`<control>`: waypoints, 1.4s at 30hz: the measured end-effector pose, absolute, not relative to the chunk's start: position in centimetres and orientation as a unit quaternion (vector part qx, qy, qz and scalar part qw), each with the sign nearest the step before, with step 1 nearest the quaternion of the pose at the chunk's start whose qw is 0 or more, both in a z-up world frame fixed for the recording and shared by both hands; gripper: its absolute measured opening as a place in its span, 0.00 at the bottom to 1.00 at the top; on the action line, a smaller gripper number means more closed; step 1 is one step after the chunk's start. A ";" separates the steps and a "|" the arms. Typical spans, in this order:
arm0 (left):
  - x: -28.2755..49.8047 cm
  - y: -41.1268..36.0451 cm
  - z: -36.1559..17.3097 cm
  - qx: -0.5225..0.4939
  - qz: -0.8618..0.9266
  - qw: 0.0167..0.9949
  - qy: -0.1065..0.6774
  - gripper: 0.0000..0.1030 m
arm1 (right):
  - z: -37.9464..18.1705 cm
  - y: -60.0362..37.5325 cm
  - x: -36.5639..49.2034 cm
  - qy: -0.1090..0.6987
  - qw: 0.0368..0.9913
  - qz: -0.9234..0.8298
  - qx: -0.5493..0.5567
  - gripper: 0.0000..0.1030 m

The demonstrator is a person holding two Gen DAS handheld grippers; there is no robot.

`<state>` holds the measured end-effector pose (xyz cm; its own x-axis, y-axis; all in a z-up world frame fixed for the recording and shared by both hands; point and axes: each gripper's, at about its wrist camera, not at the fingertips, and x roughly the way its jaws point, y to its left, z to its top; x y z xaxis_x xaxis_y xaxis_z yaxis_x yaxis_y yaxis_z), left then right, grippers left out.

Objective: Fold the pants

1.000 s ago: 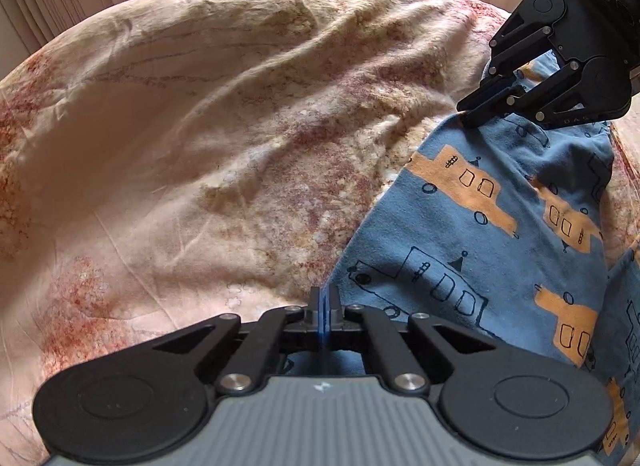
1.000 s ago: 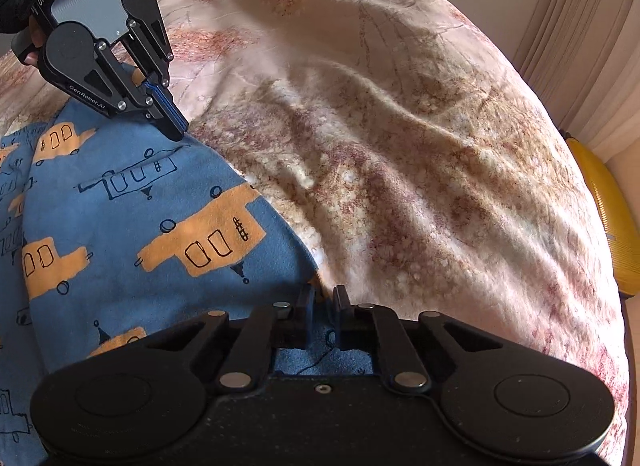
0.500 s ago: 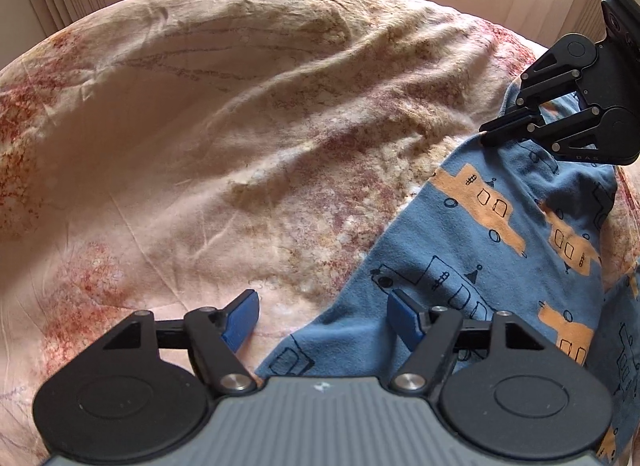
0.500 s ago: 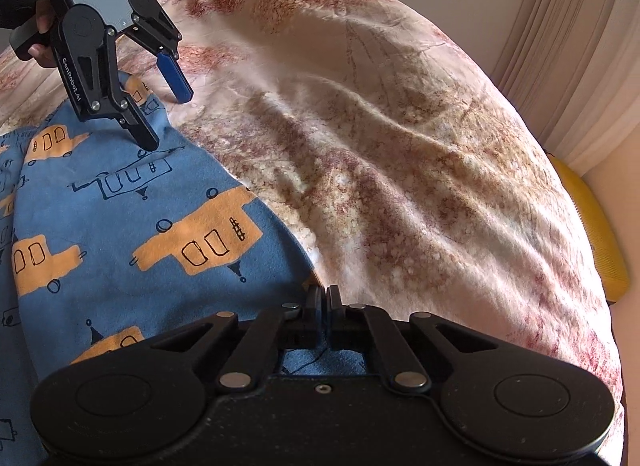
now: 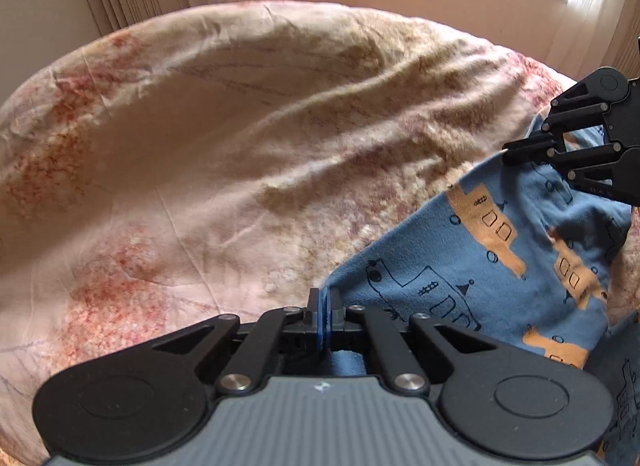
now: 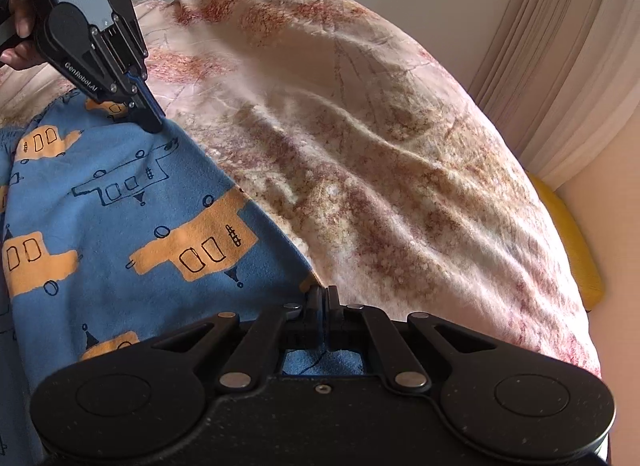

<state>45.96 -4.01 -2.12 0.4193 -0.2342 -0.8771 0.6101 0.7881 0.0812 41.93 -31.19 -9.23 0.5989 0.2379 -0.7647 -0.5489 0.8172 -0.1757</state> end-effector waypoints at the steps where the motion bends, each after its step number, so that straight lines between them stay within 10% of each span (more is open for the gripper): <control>1: 45.4 -4.2 -1.4 0.217 -0.248 0.830 0.449 0.01 | -9.0 -31.0 41.9 0.380 0.875 0.220 -0.204 0.00; 16: 50.6 -7.4 -4.4 0.220 -0.181 0.861 0.420 0.02 | -9.5 -30.6 49.2 0.374 0.891 0.112 -0.229 0.00; 19: 51.0 -6.3 -4.8 0.193 -0.194 0.858 0.434 0.16 | -10.9 -30.5 49.0 0.387 0.884 0.113 -0.234 0.01; 24: 51.2 -1.8 -1.2 0.127 -0.197 0.872 0.429 0.46 | -9.2 -31.7 48.7 0.366 0.900 0.124 -0.199 0.51; 28: 51.5 3.1 1.4 0.100 -0.198 0.876 0.428 0.87 | -8.0 -31.3 47.8 0.351 0.903 0.174 -0.177 0.73; 31: 51.0 6.0 1.8 0.084 -0.204 0.870 0.442 0.98 | -7.5 -29.9 47.6 0.341 0.899 0.211 -0.176 0.90; 37: 49.7 7.8 -0.4 0.091 -0.206 0.847 0.481 0.96 | -8.0 -26.8 49.5 0.355 0.885 0.230 -0.196 0.85; 42: 49.5 7.0 -1.9 0.118 -0.247 0.821 0.501 0.64 | -8.5 -25.6 50.8 0.377 0.868 0.238 -0.218 0.59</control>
